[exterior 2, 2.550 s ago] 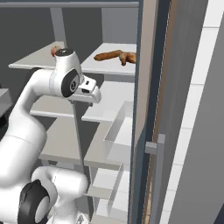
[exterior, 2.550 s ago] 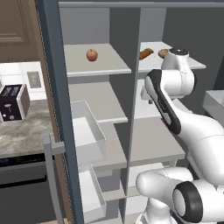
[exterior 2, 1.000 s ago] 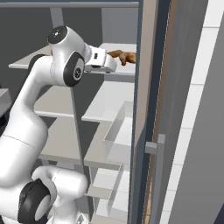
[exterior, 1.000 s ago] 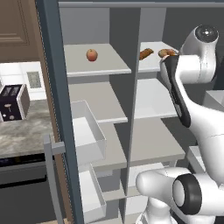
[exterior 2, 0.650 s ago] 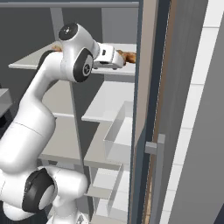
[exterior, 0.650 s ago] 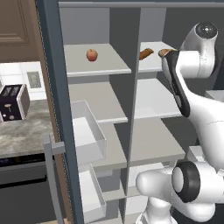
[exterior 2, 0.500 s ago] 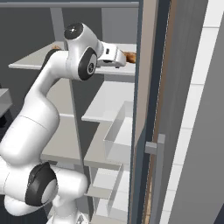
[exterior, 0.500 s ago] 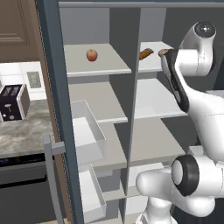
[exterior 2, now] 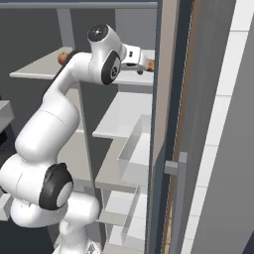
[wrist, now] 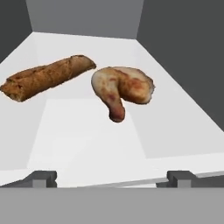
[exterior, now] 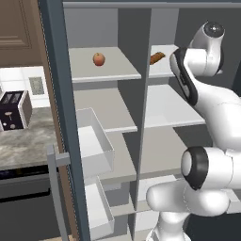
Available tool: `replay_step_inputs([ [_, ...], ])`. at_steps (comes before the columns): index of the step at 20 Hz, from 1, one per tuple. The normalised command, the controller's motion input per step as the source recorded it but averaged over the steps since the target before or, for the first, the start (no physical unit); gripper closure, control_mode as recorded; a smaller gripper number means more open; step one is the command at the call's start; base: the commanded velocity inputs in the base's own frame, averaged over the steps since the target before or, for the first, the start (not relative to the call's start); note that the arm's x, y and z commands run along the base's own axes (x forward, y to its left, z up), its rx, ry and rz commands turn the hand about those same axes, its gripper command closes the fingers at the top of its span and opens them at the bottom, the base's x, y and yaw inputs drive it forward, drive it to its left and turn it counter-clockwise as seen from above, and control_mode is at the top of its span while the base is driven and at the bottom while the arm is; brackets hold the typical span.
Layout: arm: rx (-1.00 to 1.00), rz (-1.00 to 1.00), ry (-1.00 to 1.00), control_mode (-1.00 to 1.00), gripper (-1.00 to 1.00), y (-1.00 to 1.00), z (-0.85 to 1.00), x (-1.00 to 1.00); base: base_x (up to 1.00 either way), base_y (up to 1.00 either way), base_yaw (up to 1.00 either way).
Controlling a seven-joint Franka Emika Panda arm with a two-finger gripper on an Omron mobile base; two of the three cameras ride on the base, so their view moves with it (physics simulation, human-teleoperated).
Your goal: There's a chicken drumstick in the fridge that needs to be moved to the freezer for freezing. Pick up the chicken drumstick from the fridge, place it on any shelf in the freezer, and close the fridge and freezer doors when done.
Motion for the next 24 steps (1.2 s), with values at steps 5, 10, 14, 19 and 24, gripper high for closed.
replay_step_inputs([
  [5,0.00,0.00,0.00,-1.00,-1.00,-0.02,-0.07,0.42,0.00,0.00,0.00],
  [10,0.00,0.00,0.02,-1.00,-1.00,-0.13,-0.10,0.50,0.00,0.00,0.00],
  [14,0.00,0.00,0.02,-1.00,-1.00,-0.13,-0.06,0.35,0.00,0.00,0.00],
  [19,0.00,0.00,0.00,-1.00,-1.00,-0.01,-0.03,0.12,0.00,0.00,0.00],
  [24,0.02,0.00,0.05,-1.00,-1.00,-0.07,-0.03,0.21,0.00,0.00,0.00],
])
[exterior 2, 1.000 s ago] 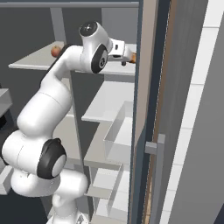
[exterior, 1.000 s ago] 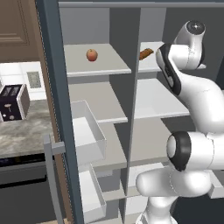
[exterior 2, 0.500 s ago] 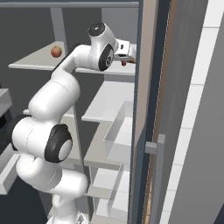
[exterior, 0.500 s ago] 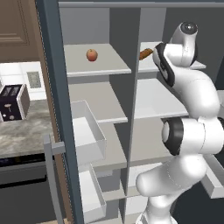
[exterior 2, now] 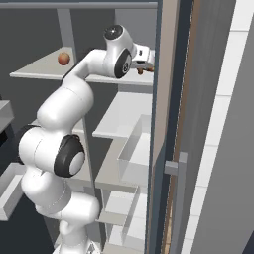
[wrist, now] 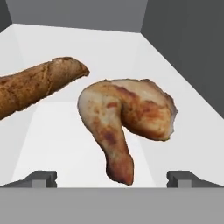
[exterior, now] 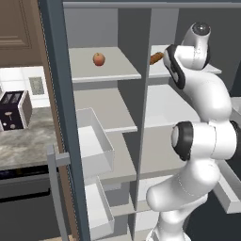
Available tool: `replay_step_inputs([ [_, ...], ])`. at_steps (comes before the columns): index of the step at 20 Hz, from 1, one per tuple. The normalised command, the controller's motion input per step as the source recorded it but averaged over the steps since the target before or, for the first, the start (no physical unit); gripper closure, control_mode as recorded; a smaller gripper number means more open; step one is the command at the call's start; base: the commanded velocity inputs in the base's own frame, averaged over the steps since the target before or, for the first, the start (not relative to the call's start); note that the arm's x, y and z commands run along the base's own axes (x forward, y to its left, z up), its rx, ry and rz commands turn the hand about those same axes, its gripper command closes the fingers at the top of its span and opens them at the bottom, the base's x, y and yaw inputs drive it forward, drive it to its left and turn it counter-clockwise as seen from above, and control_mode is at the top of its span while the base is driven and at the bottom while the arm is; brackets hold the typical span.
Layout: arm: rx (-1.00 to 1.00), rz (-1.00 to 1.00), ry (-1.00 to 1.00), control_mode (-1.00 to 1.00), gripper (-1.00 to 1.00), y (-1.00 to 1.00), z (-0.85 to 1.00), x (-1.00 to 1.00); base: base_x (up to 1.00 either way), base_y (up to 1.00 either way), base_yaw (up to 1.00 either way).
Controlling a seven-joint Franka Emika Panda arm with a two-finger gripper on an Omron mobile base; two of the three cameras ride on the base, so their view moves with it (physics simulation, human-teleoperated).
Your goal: There's a chicken drumstick in the fridge that needs to be moved to the freezer for freezing. Pick up the chicken drumstick from the fridge, place it on any shelf in the freezer, and close the fridge and freezer doors when done.
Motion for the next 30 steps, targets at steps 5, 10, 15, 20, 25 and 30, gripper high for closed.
replay_step_inputs([
  [5,0.03,0.00,0.13,-1.00,-1.00,-0.04,-0.02,0.26,0.00,0.00,0.00],
  [10,0.00,0.00,0.02,-1.00,-1.00,0.00,-0.06,0.11,0.00,0.00,0.00],
  [15,0.00,0.00,0.00,-1.00,-1.00,0.00,-0.16,0.14,0.00,0.00,0.00],
  [20,0.00,0.00,0.01,-1.00,-1.00,0.00,-0.25,0.04,0.00,0.00,0.00],
  [25,0.00,0.00,0.01,-1.00,-1.00,0.00,-0.22,0.00,0.00,0.00,0.00],
  [30,0.00,0.00,0.00,-1.00,-1.00,0.00,-0.10,0.01,0.00,0.00,0.00],
])
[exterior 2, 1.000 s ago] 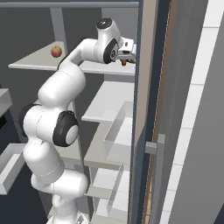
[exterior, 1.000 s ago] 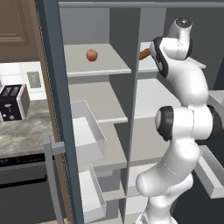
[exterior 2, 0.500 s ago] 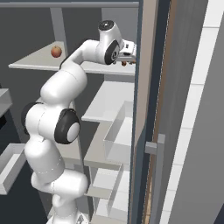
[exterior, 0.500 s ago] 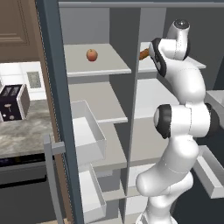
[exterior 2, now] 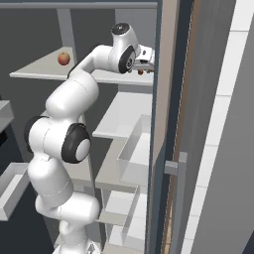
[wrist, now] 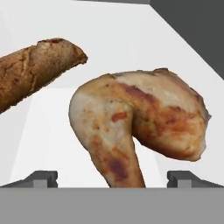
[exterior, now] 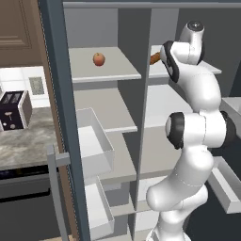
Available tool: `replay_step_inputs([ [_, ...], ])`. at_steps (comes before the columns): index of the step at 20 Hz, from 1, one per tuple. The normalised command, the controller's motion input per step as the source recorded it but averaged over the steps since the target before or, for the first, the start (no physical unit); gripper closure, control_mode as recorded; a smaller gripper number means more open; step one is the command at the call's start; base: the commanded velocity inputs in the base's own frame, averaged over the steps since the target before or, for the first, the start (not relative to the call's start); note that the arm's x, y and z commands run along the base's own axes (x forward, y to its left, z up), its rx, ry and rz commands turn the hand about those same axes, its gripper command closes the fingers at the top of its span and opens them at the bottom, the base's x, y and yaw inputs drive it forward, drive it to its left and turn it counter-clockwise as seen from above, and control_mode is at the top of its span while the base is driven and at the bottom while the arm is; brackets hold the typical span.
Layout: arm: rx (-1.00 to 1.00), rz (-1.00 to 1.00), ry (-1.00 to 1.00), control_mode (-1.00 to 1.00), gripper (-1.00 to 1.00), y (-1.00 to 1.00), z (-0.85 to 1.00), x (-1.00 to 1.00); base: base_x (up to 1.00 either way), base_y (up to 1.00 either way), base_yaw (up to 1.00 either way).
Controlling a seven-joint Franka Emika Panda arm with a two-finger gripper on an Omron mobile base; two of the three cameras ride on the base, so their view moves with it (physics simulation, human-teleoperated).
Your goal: There's a chicken drumstick in the fridge that needs to be moved to the freezer for freezing. Pick up the chicken drumstick from the fridge, place it on any shelf in the freezer, and close the fridge and freezer doors when done.
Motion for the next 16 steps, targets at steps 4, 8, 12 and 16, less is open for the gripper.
replay_step_inputs([
  [4,0.00,0.00,0.00,-1.00,1.00,0.00,-0.08,0.01,0.00,0.00,0.00],
  [8,0.00,0.00,0.00,-1.00,1.00,0.00,-0.04,0.00,0.00,0.00,0.00],
  [12,0.00,0.00,0.00,-1.00,1.00,0.03,0.00,0.00,0.00,0.00,0.00],
  [16,0.00,0.00,-0.12,-1.00,1.00,0.10,0.00,-0.10,0.00,0.00,0.00],
])
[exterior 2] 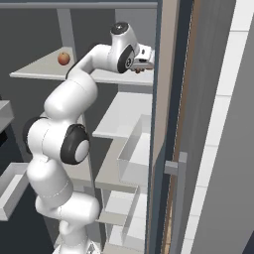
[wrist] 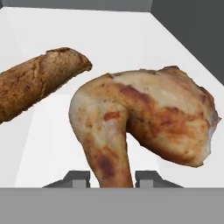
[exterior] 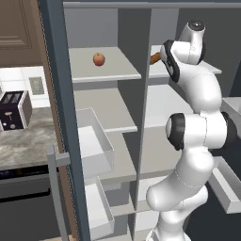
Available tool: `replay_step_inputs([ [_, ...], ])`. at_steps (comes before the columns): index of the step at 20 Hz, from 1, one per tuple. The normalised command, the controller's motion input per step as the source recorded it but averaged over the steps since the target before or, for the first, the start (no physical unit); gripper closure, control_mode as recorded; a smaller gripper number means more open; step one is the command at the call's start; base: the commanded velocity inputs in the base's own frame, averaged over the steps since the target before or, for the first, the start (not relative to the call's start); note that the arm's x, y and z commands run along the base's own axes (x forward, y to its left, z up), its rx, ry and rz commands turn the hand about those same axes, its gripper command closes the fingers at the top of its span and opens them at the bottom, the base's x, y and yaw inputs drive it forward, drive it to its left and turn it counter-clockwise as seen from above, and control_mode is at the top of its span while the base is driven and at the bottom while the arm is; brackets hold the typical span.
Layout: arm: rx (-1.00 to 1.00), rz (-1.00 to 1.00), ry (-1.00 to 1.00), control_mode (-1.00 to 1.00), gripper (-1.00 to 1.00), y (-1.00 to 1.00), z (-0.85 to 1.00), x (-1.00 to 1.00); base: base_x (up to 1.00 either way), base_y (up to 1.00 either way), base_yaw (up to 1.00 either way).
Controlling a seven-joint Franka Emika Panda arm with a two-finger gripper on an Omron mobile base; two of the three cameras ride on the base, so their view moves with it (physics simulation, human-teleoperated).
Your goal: There's a chicken drumstick in the fridge that needs to be moved to the freezer for freezing. Pick up the chicken drumstick from the fridge, place it on any shelf in the freezer, and close the fridge and freezer doors when done.
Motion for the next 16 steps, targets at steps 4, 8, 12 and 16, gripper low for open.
replay_step_inputs([
  [4,0.00,0.00,-0.26,-1.00,1.00,0.07,0.00,-0.03,0.00,0.00,0.00],
  [8,0.02,0.00,-0.33,-1.00,1.00,0.08,0.02,-0.03,0.00,0.00,0.00],
  [12,0.00,0.00,-0.06,-1.00,1.00,0.03,0.09,-0.25,0.00,0.00,0.00],
  [16,0.00,0.00,-0.04,-1.00,1.00,0.04,0.29,-0.94,0.00,0.00,0.00],
])
